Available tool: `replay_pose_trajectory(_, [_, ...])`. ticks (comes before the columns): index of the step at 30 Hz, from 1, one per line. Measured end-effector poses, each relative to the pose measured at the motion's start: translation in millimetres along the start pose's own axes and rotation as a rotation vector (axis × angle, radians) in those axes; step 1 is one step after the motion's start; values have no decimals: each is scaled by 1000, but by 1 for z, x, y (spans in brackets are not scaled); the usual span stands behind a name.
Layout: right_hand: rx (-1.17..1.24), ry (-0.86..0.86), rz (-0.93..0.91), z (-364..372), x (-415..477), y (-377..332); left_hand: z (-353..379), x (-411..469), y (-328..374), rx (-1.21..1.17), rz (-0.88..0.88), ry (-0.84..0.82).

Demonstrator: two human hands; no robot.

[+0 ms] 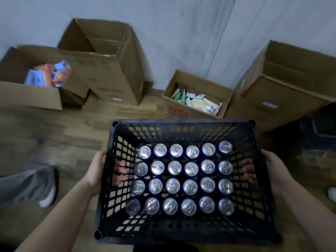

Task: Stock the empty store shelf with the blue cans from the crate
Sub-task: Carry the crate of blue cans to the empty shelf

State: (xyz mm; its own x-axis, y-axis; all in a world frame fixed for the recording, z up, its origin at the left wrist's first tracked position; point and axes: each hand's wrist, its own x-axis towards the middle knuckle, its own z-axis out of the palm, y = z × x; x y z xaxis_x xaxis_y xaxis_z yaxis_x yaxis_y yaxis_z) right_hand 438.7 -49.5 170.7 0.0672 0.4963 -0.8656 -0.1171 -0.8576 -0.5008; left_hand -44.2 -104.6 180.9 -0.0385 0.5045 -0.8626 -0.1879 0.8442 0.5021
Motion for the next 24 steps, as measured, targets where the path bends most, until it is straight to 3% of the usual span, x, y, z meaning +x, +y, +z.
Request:
replay_pose_trajectory(6, [-99, -99, -18, 24, -101, -94, -6, -139, 48, -177, 27, 94])
replay_pose_trajectory(12, [-238, -237, -80, 44, -148, -155, -6, -221, 46, -308, 100, 196])
replay_pose_trajectory(19, [-537, -468, -209, 91, -173, -199, 30, -286, -55, -583, 155, 372])
replay_pose_trajectory(24, [-778, -656, -183, 147, -198, -190, 71, -330, -153, -840, 135, 529])
